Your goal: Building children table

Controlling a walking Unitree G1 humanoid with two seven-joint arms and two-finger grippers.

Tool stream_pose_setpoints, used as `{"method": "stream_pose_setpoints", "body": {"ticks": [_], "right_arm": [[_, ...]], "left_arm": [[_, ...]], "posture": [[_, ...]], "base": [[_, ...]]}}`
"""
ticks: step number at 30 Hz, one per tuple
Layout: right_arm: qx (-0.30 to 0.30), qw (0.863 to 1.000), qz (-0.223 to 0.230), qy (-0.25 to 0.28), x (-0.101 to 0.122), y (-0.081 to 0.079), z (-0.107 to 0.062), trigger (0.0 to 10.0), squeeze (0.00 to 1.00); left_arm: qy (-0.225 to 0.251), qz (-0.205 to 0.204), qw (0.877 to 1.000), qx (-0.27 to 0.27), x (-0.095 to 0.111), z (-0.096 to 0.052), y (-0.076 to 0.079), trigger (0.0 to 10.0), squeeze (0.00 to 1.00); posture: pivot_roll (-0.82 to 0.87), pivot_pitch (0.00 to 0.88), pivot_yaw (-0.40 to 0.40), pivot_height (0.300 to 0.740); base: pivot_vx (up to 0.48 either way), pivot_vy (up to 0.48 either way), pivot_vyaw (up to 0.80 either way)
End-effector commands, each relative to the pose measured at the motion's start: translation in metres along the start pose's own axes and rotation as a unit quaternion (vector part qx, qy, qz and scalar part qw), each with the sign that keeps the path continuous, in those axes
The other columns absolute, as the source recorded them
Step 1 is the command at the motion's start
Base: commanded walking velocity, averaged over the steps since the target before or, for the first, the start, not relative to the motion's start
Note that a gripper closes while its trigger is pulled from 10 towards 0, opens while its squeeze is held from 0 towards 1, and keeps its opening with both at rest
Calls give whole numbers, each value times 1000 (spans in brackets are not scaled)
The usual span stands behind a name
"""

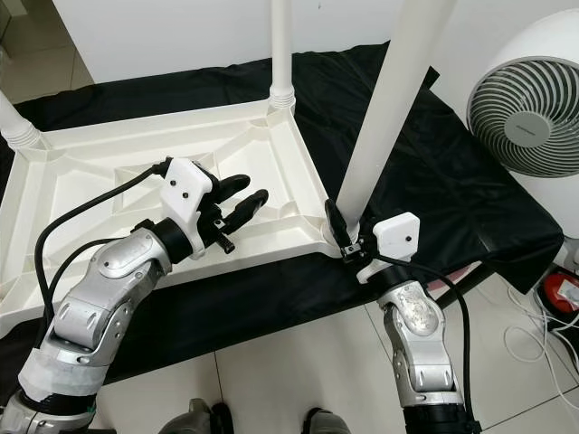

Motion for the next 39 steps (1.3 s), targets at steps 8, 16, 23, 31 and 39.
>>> {"method": "stream_pose_setpoints", "body": {"ticks": [8,16,23,31,39], "right_arm": [[-21,982,30,-183,-59,12,-3,10000,0],[-27,976,18,-216,-54,20,10,10000,0],[-25,973,25,-228,-42,25,20,10000,0],[-21,964,50,-262,-35,28,26,10000,0],[-18,964,75,-255,-19,31,41,10000,0]], "left_arm": [[6,3,1000,-2,4,-1,1,10000,0],[8,4,1000,-2,4,0,2,10000,0],[9,4,1000,-2,4,0,2,10000,0],[11,5,1000,-2,5,1,2,10000,0],[13,5,1000,-3,5,2,2,10000,0]], "posture": [[-95,147,70,740],[-97,137,62,740],[-98,134,61,740],[-103,130,61,740],[-104,123,57,740]], "base": [[0,0,0],[0,0,0],[0,0,0],[0,0,0],[0,0,0]]}}
Point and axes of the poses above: a point about 5 cm out from each wrist's last joint towards the gripper, its own z axis pointing out of the wrist towards the gripper, its own x axis along the axis of the wrist's last joint, y = z × x, the point moved 5 cm from there along z, pointing out of the wrist towards the gripper, and after that the axes turned 15 degrees about z, right-handed, at the moved point
